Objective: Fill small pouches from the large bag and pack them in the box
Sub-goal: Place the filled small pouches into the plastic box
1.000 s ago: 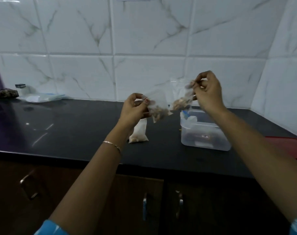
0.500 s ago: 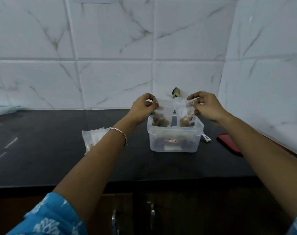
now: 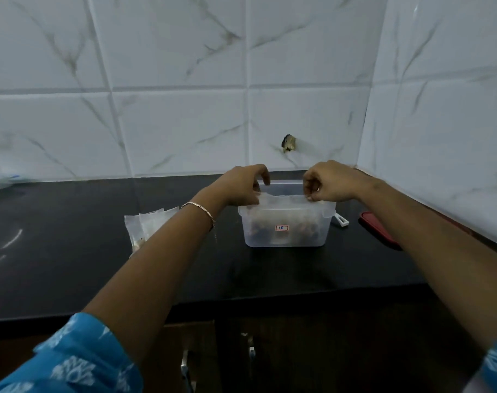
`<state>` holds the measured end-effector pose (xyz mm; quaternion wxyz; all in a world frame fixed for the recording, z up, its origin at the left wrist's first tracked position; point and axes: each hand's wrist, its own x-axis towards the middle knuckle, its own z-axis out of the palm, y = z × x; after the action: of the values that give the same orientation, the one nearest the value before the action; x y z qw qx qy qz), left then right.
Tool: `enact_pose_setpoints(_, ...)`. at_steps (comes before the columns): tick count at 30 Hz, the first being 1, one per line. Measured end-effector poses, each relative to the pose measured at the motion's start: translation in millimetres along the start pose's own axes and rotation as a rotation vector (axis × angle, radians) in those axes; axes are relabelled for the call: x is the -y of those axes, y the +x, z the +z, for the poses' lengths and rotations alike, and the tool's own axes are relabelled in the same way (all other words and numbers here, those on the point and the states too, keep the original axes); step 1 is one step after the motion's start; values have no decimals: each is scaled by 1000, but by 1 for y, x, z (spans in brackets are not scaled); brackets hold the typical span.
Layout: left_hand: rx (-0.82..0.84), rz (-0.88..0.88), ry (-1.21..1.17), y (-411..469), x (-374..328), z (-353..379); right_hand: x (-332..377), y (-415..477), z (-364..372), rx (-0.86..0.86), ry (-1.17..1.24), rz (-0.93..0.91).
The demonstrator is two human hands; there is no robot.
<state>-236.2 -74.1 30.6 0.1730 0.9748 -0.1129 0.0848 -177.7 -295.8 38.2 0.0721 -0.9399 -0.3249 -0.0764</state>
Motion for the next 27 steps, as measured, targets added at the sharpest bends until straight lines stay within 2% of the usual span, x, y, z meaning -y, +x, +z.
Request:
enact_pose_setpoints(6, 108, 5, 264, 9, -8, -3, 3, 2, -3, 125, -83, 47)
enact_pose_setpoints(10, 80, 15, 266, 10, -6, -4, 0, 5, -5, 156, -70, 18)
enact_pose_setpoints(13, -79, 26, 168, 2, 4, -11, -2, 3, -11, 117, 193, 6)
enact_pose_setpoints(16, -260, -38, 36, -11, 21, -22, 9, 5, -15, -44, 387, -11)
enact_pose_setpoints(20, -412, -158, -39, -45, 61, -42, 51, 17, -18, -154, 894, 3)
enact_pose_setpoints(24, -462, -325, -44, -89, 104, -52, 116, 37, -5, -137, 1057, -69)
enact_pose_setpoints(27, -450, -423, -85, -117, 133, -50, 160, 50, 17, -100, 1057, -144)
